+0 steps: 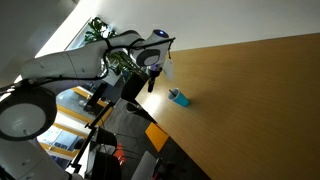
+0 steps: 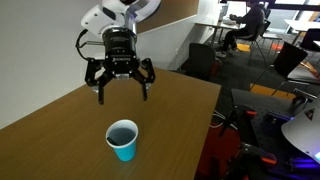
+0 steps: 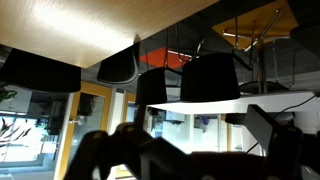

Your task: Place the pen inside the light blue cup

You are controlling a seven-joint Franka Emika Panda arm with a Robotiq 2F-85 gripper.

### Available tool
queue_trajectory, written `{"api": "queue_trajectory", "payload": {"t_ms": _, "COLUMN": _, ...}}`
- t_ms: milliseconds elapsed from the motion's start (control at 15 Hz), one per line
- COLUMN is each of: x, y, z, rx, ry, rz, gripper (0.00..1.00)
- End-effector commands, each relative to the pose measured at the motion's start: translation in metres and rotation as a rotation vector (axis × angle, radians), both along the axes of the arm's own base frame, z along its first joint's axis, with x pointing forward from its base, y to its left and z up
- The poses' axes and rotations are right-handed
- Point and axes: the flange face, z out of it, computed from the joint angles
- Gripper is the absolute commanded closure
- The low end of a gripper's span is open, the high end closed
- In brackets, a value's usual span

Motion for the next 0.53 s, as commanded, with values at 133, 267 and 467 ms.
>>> {"api": "queue_trajectory", "payload": {"t_ms": 133, "x": -0.011, "y": 0.003, "z": 0.019, "rx": -0.016, "ry": -0.016, "rz": 0.009, "gripper": 0.0}}
{"api": "queue_trajectory", "payload": {"t_ms": 267, "x": -0.016, "y": 0.003, "z": 0.024, "rx": -0.021, "ry": -0.018, "rz": 0.011, "gripper": 0.0}}
{"api": "queue_trajectory", "payload": {"t_ms": 467, "x": -0.017, "y": 0.002, "z": 0.022, "rx": -0.023, "ry": -0.014, "rz": 0.01, "gripper": 0.0}}
